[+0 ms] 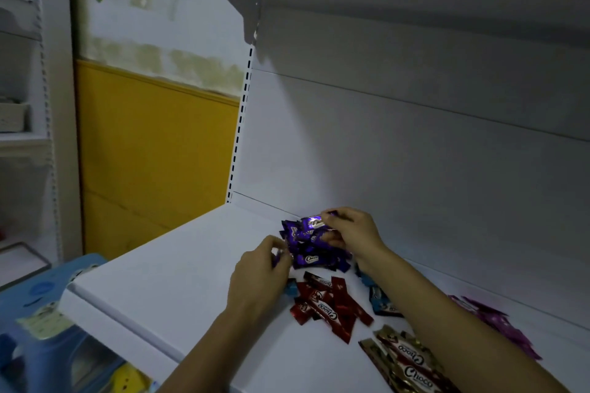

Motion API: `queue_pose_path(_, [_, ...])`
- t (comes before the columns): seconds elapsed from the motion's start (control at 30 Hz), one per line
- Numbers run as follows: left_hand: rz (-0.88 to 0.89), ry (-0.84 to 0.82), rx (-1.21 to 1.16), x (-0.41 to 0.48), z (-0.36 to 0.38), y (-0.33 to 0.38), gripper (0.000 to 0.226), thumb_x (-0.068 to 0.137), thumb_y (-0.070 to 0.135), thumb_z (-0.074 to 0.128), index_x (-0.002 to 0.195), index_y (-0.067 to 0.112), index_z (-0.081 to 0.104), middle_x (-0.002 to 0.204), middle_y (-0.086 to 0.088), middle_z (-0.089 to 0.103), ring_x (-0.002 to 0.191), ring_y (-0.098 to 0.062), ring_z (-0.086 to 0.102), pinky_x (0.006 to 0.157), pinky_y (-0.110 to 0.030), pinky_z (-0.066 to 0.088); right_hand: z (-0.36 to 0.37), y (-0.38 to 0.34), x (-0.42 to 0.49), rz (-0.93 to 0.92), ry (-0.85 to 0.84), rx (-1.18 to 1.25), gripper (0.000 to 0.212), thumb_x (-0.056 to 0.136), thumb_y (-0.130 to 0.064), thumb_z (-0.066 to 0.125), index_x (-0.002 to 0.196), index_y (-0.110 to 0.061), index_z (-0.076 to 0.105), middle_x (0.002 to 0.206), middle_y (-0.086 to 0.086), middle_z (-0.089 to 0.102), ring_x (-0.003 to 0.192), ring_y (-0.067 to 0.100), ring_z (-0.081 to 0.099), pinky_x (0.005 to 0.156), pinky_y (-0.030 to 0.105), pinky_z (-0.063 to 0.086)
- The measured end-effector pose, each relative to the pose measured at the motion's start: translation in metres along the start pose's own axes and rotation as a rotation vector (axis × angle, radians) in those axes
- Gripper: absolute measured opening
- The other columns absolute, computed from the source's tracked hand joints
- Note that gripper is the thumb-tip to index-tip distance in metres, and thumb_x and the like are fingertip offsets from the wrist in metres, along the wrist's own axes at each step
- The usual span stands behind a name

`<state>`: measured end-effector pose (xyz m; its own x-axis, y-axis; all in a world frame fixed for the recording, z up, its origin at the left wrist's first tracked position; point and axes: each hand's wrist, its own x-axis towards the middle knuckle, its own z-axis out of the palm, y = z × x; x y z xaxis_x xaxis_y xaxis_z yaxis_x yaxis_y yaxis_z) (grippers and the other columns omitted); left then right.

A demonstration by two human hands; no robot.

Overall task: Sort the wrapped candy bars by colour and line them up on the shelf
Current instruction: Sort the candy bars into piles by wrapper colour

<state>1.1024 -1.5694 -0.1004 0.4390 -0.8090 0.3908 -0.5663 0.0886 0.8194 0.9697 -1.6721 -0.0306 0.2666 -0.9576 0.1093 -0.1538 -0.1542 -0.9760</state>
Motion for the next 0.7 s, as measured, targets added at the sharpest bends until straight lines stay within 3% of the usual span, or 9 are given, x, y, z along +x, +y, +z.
queue_pose_path(0.03, [-0.033,-0.012,-0.113,0.001,0.0,0.0,0.016,0.098,0.03,0.046,0.095,0.021,0.06,0.076,0.003,0.064,0.072,-0.014,0.061,0.067,-0.032,0.054,-0.003,0.003,0.01,0.046,0.037,0.031,0.01,0.089,-0.006,0.063,0.097,-0.006,0.069,0.077,0.007,0.068,0.055,0.011,0.063,0.052,0.018,0.053])
queue_pose_path(0.13, [-0.117,-0.066,-0.321,0.003,-0.001,0.002,0.027,0.1,0.023,0.04,0.09,0.016,0.063,0.07,-0.003,0.06,0.065,-0.013,0.056,0.052,-0.012,0.044,-0.007,0.01,0.032,0.132,0.081,0.028,0.022,0.09,0.0,0.059,0.112,0.0,0.061,0.08,0.01,0.066,0.061,0.015,0.065,0.052,0.02,0.055])
queue_pose_path(0.27, [-0.124,-0.016,-0.437,0.005,-0.006,0.0,0.029,0.1,0.021,0.038,0.089,0.015,0.063,0.066,-0.007,0.056,0.061,-0.012,0.052,0.048,-0.007,0.04,-0.007,0.013,0.035,0.032,0.092,-0.407,0.032,0.091,-0.011,0.059,0.123,-0.01,0.052,0.097,0.006,0.062,0.062,0.015,0.065,0.056,0.022,0.052])
queue_pose_path(0.33, [-0.123,-0.019,-0.472,0.007,-0.007,0.0,0.03,0.101,0.024,0.036,0.092,0.015,0.063,0.066,-0.008,0.054,0.061,-0.014,0.051,0.05,-0.009,0.041,-0.003,0.009,0.021,-0.083,0.084,-0.52,0.026,0.093,-0.025,0.059,0.116,-0.014,0.056,0.106,0.007,0.062,0.067,0.017,0.064,0.063,0.027,0.053])
queue_pose_path(0.43, [-0.095,-0.046,-0.488,0.005,-0.006,0.003,0.046,0.1,0.047,0.023,0.096,0.027,0.064,0.063,-0.007,0.057,0.058,-0.01,0.053,0.055,-0.014,0.042,0.009,-0.001,-0.02,-0.093,-0.152,-0.403,0.029,0.092,-0.047,0.053,0.099,-0.019,0.06,0.086,0.001,0.068,0.052,0.01,0.06,0.051,0.024,0.049])
queue_pose_path(0.53, [-0.062,-0.071,-0.543,0.001,-0.008,0.005,0.058,0.089,0.06,0.015,0.101,0.033,0.064,0.067,-0.003,0.065,0.059,-0.003,0.063,0.056,-0.01,0.047,0.021,-0.004,-0.063,-0.071,-0.378,-0.305,0.036,0.086,-0.056,0.057,0.099,-0.024,0.061,0.071,0.0,0.071,0.051,0.016,0.064,0.045,0.023,0.048])
queue_pose_path(0.6, [-0.062,-0.095,-0.6,-0.002,-0.005,0.009,0.064,0.089,0.06,0.013,0.105,0.028,0.066,0.07,-0.001,0.068,0.062,-0.004,0.067,0.054,-0.012,0.048,0.025,-0.004,-0.083,-0.101,-0.42,-0.284,0.026,0.083,-0.043,0.067,0.099,-0.023,0.061,0.072,0.0,0.072,0.056,0.018,0.068,0.048,0.024,0.051])
queue_pose_path(0.7, [-0.054,-0.101,-0.633,-0.005,0.002,0.019,0.065,0.087,0.062,0.015,0.094,0.026,0.067,0.071,0.001,0.072,0.07,-0.01,0.07,0.057,-0.017,0.052,0.019,-0.003,-0.094,-0.138,-0.382,-0.24,0.012,0.086,-0.015,0.068,0.095,-0.02,0.06,0.068,0.001,0.071,0.062,0.017,0.07,0.055,0.027,0.056])
